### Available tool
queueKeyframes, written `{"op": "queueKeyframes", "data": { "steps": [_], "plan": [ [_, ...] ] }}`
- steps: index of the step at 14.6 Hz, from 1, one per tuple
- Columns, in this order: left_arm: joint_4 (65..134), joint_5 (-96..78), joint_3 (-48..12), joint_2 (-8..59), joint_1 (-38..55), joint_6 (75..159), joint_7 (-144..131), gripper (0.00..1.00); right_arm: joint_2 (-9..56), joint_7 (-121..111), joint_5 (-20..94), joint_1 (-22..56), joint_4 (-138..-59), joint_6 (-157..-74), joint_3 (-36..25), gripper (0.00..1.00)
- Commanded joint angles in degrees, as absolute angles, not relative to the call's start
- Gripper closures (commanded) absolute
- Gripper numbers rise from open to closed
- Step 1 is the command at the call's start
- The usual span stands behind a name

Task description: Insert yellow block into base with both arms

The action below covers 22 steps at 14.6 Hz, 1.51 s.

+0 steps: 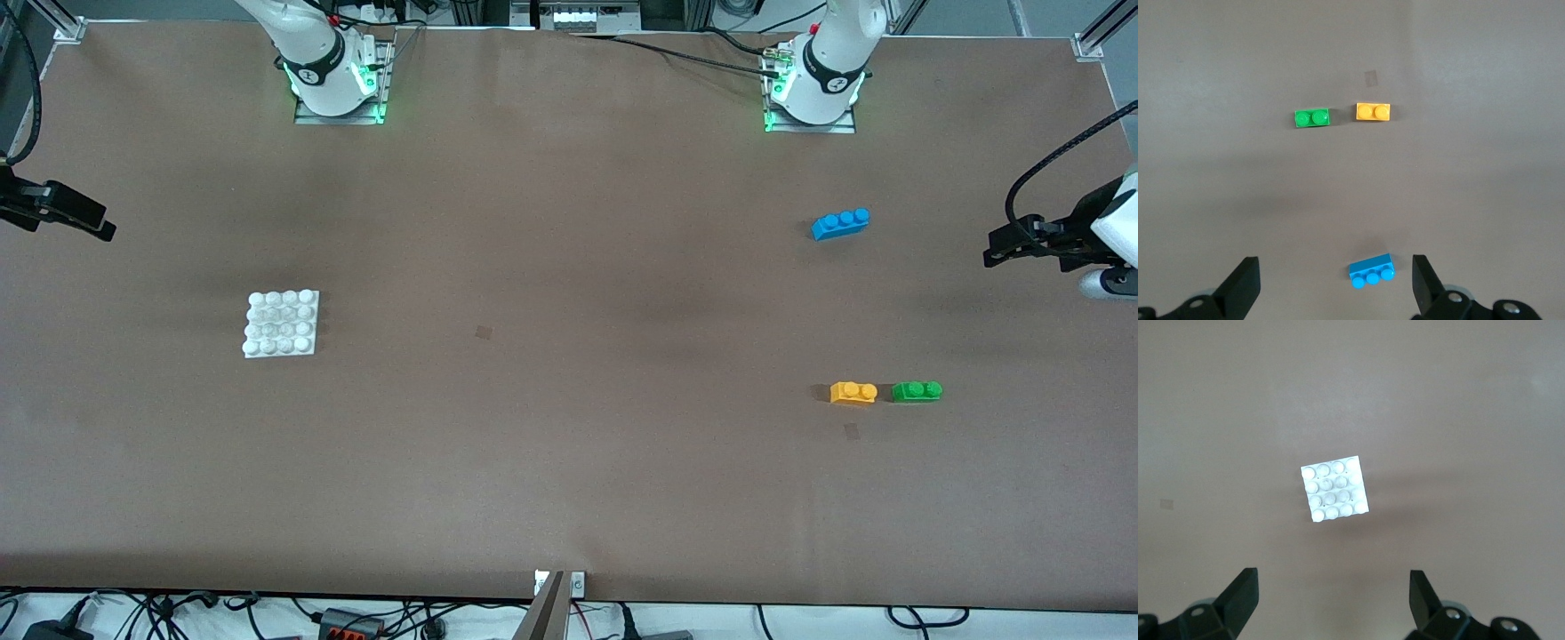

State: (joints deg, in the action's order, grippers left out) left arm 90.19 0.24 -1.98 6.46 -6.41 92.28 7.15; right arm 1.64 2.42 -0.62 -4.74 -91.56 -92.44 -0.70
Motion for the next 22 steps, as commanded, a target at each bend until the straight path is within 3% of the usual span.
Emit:
{"op": "queueKeyframes", "data": {
  "steps": [1, 9, 14, 22],
  "plan": [
    [88.68, -0.79, -2.2, 7.12, -6.86, 91.41, 6.77, 0.0, 0.09, 3.96, -0.62, -5.19, -92.9, -91.24, -0.09, 0.0],
    [88.68, -0.79, -2.11, 7.12, -6.94, 91.32, 6.68, 0.0, 0.18, 3.52, -0.62, -4.92, -92.64, -91.05, 0.09, 0.0],
    [88.68, -0.88, -2.2, 7.12, -7.29, 90.97, 6.77, 0.0, 1.49, 4.04, -1.41, -4.66, -92.02, -84.21, 0.09, 0.0],
    [88.68, -1.05, -2.2, 7.12, -7.38, 90.88, 6.77, 0.0, 4.83, 3.34, -0.97, -4.48, -90.09, -83.77, 0.09, 0.0]
  ]
}}
